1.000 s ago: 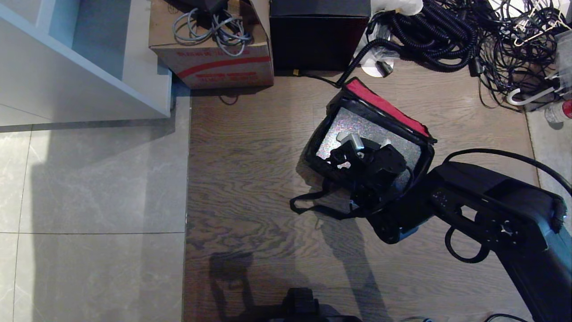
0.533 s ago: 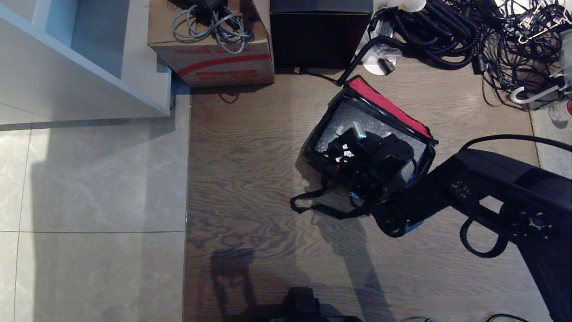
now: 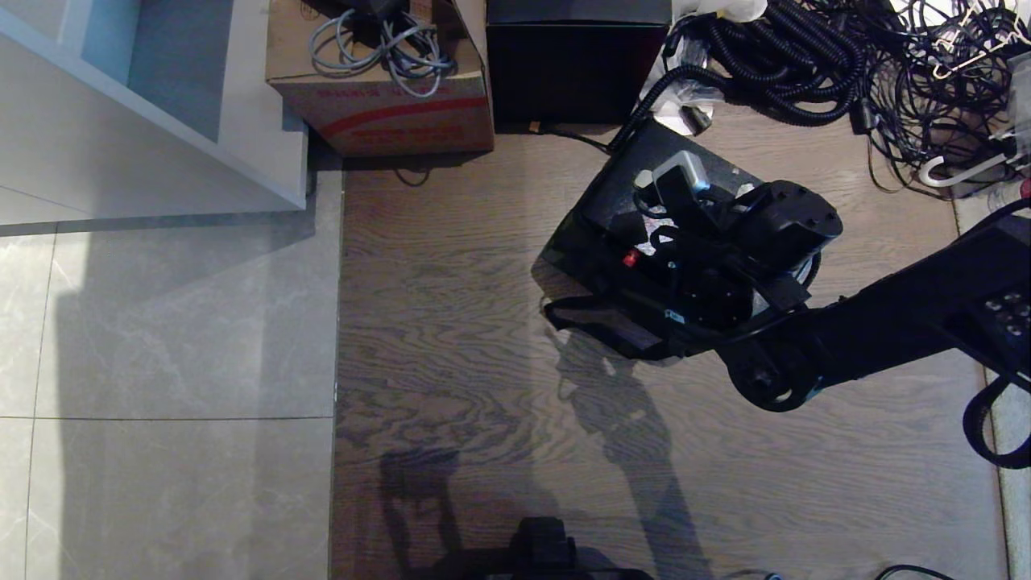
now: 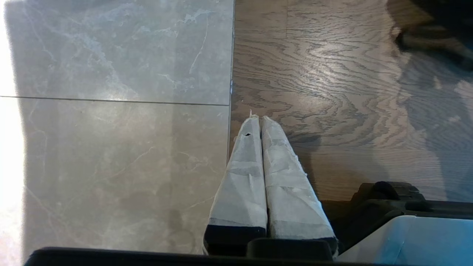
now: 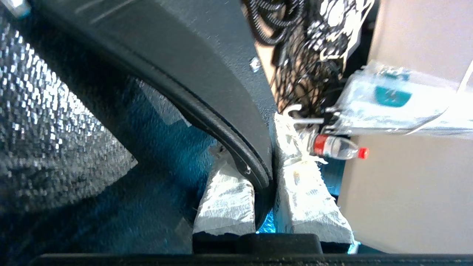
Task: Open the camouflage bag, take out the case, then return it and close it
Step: Lift the black box
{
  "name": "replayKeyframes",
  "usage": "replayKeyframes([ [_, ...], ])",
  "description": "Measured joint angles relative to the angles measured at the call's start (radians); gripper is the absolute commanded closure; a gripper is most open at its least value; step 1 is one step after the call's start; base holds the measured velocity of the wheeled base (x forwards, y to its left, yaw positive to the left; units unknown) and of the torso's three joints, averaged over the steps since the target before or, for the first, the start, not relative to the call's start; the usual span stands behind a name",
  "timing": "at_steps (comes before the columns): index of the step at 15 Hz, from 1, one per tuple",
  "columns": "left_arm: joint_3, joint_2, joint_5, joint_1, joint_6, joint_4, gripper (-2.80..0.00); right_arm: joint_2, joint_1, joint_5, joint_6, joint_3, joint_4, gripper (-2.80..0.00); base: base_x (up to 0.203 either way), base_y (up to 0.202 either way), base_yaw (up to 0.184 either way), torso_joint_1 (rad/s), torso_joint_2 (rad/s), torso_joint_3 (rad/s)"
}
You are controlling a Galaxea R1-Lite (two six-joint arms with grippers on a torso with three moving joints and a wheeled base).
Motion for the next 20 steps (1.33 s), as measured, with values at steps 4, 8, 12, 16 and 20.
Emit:
replayKeyframes([
  [4, 0.000, 0.000, 0.000, 0.000, 0.000, 0.000, 0.00, -0.054, 0.007, -0.001, 0.006, 0.039, 0.006, 0.00, 0.000, 0.000, 0.000, 0.000, 0.00, 0.000],
  [8, 0.000, 0.000, 0.000, 0.000, 0.000, 0.000, 0.00, -0.065, 0.007, -0.002, 0.052, 0.087, 0.005, 0.00, 0.000, 0.000, 0.000, 0.000, 0.00, 0.000],
  [12, 0.000, 0.000, 0.000, 0.000, 0.001, 0.000, 0.00, -0.015, 0.007, 0.007, 0.135, 0.070, 0.019, 0.00, 0.000, 0.000, 0.000, 0.000, 0.00, 0.000],
  [16, 0.000, 0.000, 0.000, 0.000, 0.000, 0.000, 0.00, 0.079, 0.003, 0.010, 0.250, 0.010, 0.015, 0.00, 0.000, 0.000, 0.000, 0.000, 0.00, 0.000],
  [20, 0.000, 0.000, 0.000, 0.000, 0.000, 0.000, 0.00, 0.171, 0.003, 0.010, 0.359, -0.031, 0.022, 0.00, 0.000, 0.000, 0.000, 0.000, 0.00, 0.000],
])
